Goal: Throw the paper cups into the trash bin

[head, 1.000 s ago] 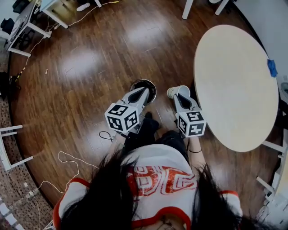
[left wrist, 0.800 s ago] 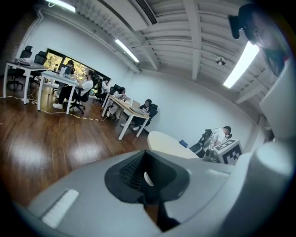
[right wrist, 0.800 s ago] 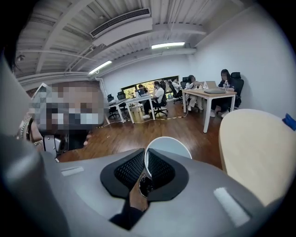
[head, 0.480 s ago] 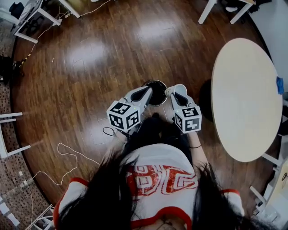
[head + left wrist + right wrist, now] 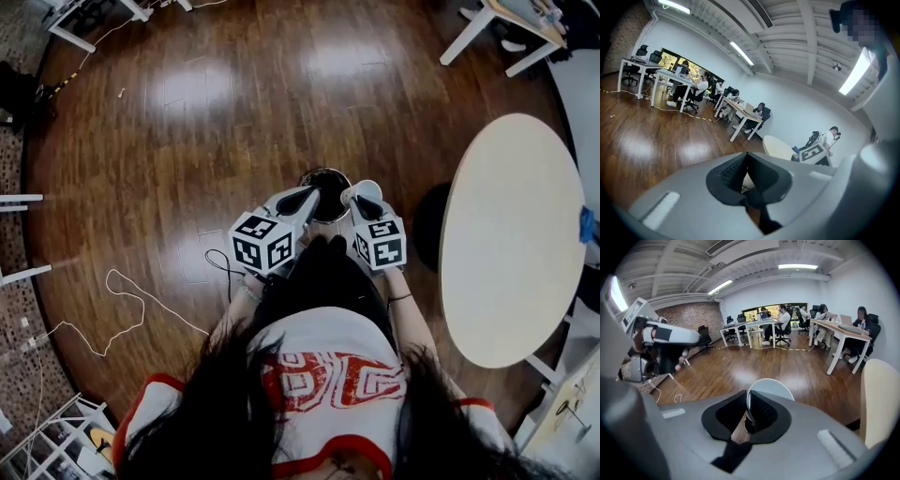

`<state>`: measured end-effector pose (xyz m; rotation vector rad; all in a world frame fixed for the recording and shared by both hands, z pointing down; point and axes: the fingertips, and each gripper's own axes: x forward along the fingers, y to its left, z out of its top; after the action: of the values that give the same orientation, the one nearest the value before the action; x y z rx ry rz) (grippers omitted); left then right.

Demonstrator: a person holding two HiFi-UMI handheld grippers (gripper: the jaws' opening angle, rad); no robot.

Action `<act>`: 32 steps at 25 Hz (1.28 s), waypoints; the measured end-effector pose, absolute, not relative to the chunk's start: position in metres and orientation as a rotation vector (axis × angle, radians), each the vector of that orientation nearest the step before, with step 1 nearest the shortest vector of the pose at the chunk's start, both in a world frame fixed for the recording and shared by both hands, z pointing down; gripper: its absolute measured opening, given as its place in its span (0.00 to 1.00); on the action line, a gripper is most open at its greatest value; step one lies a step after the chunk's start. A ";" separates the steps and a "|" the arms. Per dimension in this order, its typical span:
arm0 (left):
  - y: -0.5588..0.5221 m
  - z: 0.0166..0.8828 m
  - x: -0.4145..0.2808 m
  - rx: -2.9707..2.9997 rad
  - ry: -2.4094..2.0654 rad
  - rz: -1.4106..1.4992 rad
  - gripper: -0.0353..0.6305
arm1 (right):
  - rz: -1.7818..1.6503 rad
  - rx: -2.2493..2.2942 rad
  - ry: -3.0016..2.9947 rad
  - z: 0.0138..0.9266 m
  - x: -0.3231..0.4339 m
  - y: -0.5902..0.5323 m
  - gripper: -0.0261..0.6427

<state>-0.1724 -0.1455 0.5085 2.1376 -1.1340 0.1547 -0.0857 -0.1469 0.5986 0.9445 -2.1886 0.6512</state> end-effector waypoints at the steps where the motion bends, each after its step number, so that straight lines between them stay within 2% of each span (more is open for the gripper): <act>1: -0.147 0.510 -0.173 2.129 -1.143 0.155 0.05 | 0.636 0.916 -2.181 0.610 -0.088 -0.150 0.08; 11: -0.145 0.524 -0.174 2.082 -1.203 0.140 0.05 | 0.546 0.598 -2.132 0.736 -0.124 -0.148 0.08; 25: -0.138 0.605 -0.200 2.017 -1.244 0.124 0.05 | 0.575 0.487 -1.955 0.894 -0.135 -0.161 0.08; 26: -0.138 0.611 -0.202 2.015 -1.244 0.132 0.05 | 0.581 0.479 -1.934 0.902 -0.135 -0.158 0.09; 28: -0.138 0.616 -0.205 2.014 -1.238 0.138 0.05 | 0.610 0.486 -1.907 0.908 -0.134 -0.154 0.22; 32: -0.136 0.613 -0.205 2.020 -1.225 0.153 0.05 | 0.714 0.540 -1.924 0.895 -0.135 -0.151 0.23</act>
<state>-0.2047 -0.1364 0.6134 2.0200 -1.2255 0.1531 -0.1349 -0.1511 0.8951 0.5403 -1.9244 0.7138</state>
